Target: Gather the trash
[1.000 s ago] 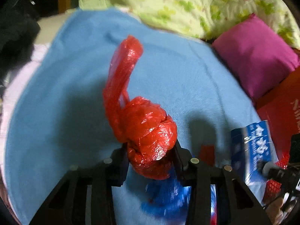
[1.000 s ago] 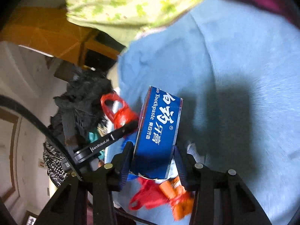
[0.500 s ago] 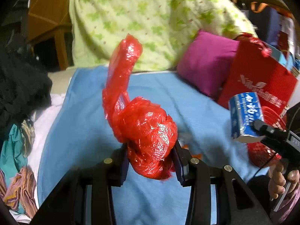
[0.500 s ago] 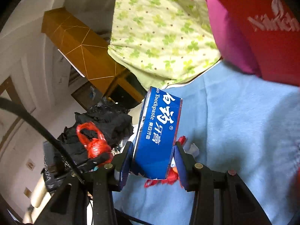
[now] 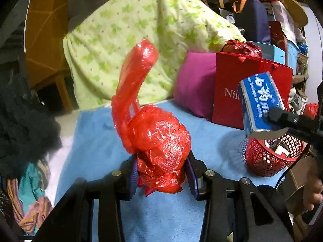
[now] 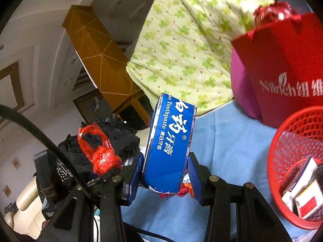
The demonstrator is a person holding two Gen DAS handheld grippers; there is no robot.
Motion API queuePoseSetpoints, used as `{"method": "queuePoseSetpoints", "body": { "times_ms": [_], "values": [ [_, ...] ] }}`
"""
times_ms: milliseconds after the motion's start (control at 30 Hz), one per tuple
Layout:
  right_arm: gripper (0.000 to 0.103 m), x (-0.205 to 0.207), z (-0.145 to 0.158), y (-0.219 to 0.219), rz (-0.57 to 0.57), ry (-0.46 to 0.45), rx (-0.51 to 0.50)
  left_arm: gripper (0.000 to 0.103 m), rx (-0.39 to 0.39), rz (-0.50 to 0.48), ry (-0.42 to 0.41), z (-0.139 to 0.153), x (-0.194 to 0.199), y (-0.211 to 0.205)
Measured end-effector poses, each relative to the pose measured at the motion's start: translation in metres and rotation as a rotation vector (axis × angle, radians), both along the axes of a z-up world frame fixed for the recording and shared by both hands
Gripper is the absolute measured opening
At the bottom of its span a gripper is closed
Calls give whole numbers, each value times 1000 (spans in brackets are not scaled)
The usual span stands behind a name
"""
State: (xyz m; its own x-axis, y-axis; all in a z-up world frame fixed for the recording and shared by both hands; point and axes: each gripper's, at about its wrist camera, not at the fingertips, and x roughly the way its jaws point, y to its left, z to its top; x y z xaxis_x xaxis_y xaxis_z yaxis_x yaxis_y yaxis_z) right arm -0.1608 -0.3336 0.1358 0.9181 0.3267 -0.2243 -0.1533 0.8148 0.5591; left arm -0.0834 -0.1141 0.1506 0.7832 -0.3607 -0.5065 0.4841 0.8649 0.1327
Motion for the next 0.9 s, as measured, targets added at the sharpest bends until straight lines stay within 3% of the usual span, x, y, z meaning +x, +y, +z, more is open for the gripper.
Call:
{"method": "queuePoseSetpoints", "body": {
  "times_ms": [233,500,900],
  "values": [
    [46,-35,20,0,-46,-59,-54,43,25,-12,-67,16,-28,-13],
    [46,-60,29,-16,-86,-101,-48,43,61,-27,-130,26,-49,-33],
    [46,-87,27,-33,-130,-126,-38,43,90,-69,-167,31,-66,-56]
  ]
}}
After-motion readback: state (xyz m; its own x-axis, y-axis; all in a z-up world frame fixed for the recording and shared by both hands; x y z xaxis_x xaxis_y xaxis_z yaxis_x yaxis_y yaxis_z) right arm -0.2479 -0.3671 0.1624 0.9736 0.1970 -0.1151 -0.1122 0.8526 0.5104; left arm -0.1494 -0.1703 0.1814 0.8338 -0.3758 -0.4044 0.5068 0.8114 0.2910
